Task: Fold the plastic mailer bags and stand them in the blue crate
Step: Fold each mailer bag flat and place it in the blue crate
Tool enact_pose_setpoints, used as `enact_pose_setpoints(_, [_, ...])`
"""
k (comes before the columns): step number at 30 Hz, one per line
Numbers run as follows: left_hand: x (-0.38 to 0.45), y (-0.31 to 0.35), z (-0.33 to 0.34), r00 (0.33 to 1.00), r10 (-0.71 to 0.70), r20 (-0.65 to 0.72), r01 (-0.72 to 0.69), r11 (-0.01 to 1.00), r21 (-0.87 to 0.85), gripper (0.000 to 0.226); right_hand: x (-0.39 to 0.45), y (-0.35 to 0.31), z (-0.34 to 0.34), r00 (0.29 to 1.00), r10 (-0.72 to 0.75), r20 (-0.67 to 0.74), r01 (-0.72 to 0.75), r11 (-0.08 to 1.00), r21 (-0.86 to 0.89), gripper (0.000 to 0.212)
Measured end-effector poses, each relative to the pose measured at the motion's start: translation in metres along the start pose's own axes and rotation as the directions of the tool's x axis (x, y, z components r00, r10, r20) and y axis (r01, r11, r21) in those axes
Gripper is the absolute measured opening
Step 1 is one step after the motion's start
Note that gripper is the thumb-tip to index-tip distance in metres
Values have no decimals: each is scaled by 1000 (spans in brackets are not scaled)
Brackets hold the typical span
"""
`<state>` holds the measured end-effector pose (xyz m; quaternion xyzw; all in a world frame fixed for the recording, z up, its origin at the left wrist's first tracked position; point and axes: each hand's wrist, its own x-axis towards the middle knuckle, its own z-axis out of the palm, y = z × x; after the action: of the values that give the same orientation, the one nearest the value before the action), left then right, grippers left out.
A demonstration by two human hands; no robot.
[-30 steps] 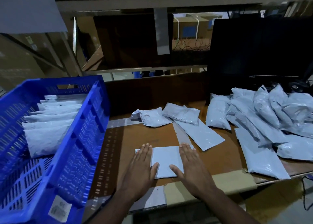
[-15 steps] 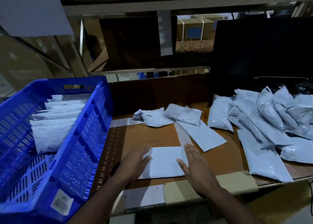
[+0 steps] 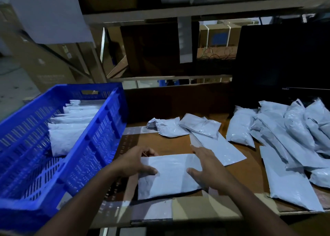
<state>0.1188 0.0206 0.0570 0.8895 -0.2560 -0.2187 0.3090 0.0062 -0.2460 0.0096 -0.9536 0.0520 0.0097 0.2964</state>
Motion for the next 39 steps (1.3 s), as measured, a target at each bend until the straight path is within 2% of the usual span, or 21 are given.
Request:
enact_pose_setpoints(2, [-10, 11, -12, 999, 32, -28, -35, 993, -112, 39, 7, -3, -11, 999, -5, -39, 7, 999, 47, 67])
enact_pose_setpoints(5, [-30, 28, -32, 994, 38, -100, -67, 953, -297, 30, 11, -11, -28, 995, -62, -80, 74, 984, 165, 25])
enact_pose_setpoints(6, [-37, 33, -39, 991, 26, -130, -70, 935, -348, 26, 11, -15, -34, 993, -86, -86, 102, 974, 204, 18])
enact_pose_setpoints(8, [-51, 44, -54, 981, 13, -192, -94, 903, -419, 19, 11, -23, -43, 987, -130, -96, 154, 938, 311, 13])
enact_pose_setpoints(12, [-73, 56, -87, 936, 47, -349, -210, 869, -449, 17, 11, -54, -54, 971, -207, -122, 240, 833, 498, 7])
enact_pose_setpoints(20, [-114, 21, -172, 839, 106, -533, -382, 813, -439, 23, 11, -165, -76, 907, -321, -271, 418, 759, 499, 8])
enact_pose_setpoints(22, [-128, 3, -199, 822, 131, -555, -409, 813, -414, 25, 15, -199, -77, 889, -354, -290, 455, 748, 483, 7])
enact_pose_setpoints(25, [-151, -27, -242, 789, 169, -591, -431, 838, -335, 46, 29, -250, -72, 860, -403, -312, 507, 735, 450, 11])
enact_pose_setpoints(28, [-174, -53, -282, 766, 203, -610, -424, 873, -242, 31, 50, -297, -55, 865, -406, -295, 500, 743, 445, 16])
enact_pose_setpoints(31, [-189, -77, -313, 760, 214, -614, -373, 917, -143, 7, 75, -338, -34, 824, -464, -326, 554, 780, 290, 13])
enact_pose_setpoints(33, [-191, -98, -327, 749, 207, -629, -340, 935, -98, 14, 90, -360, -18, 802, -498, -329, 571, 800, 182, 13])
enact_pose_setpoints(34, [-191, -109, -332, 765, 201, -612, -309, 948, -75, 5, 98, -368, -9, 800, -507, -321, 567, 813, 129, 14])
enact_pose_setpoints(36, [-183, -135, -338, 800, 177, -574, -216, 976, -1, 24, 116, -376, 8, 807, -519, -282, 539, 842, -8, 18])
enact_pose_setpoints(38, [-166, -156, -335, 834, 120, -539, -83, 992, 91, 3, 128, -373, 18, 818, -535, -213, 512, 845, -158, 23])
enact_pose_setpoints(39, [-157, -166, -333, 849, 121, -514, -41, 986, 163, 4, 133, -373, 24, 831, -531, -163, 497, 842, -211, 25])
